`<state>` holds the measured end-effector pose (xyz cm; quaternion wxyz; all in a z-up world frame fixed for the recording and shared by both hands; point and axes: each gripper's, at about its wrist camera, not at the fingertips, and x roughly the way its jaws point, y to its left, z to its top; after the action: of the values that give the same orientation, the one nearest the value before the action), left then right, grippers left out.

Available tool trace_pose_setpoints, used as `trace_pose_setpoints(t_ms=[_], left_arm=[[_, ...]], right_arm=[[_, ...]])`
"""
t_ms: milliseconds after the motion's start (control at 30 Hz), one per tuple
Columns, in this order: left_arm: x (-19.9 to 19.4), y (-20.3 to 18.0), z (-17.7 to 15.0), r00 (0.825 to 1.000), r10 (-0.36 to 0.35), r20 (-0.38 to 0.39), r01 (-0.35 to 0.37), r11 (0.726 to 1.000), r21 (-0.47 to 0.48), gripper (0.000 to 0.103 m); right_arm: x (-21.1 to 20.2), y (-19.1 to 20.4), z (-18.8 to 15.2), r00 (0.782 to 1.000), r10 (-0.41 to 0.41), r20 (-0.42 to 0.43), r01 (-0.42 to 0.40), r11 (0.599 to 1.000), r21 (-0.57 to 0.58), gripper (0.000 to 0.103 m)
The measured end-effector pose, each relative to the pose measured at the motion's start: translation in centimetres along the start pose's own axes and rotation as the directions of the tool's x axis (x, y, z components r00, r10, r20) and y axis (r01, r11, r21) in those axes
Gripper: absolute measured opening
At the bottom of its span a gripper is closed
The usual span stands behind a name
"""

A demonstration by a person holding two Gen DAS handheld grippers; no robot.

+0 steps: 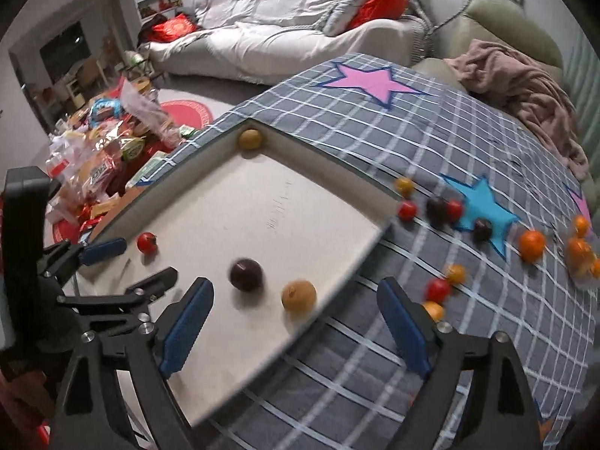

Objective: Organize fruits

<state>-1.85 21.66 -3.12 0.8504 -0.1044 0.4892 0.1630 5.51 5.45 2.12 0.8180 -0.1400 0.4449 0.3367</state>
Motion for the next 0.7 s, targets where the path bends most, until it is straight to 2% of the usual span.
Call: trace_pose_setpoints(t_ms=[167, 400, 533, 700], left_arm=[[-1.6, -2.9, -0.4, 0.999, -0.051, 0.015, 0.05, 0.997, 0.054, 0.077], [-3.4, -8.4, -1.0, 0.992, -0.121, 0.021, 0.116, 0.98, 0.16, 0.077], [-3.8, -11.2, -1.3, 0.989, -0.148, 0.008, 0.143, 0.968, 0.205, 0.077], [-4.1, -14.7, -1.2, 0.983, -0.182, -0.001, 0.176, 0.952, 0.252, 0.077]], right_arm=[[-1.7, -4.2, -2.9, 0.999, -0.052, -0.003, 0.053, 0.996, 0.069, 0.091], [-3.3, -9.5, -7.0, 0.995, -0.1, -0.029, 0.103, 0.98, 0.168, 0.091], [-3.7, -10.9, -9.2, 0.994, -0.105, -0.037, 0.11, 0.975, 0.191, 0.091], [-3.5, -11.4, -11.0, 0.991, -0.125, -0.043, 0.13, 0.977, 0.167, 0.091]])
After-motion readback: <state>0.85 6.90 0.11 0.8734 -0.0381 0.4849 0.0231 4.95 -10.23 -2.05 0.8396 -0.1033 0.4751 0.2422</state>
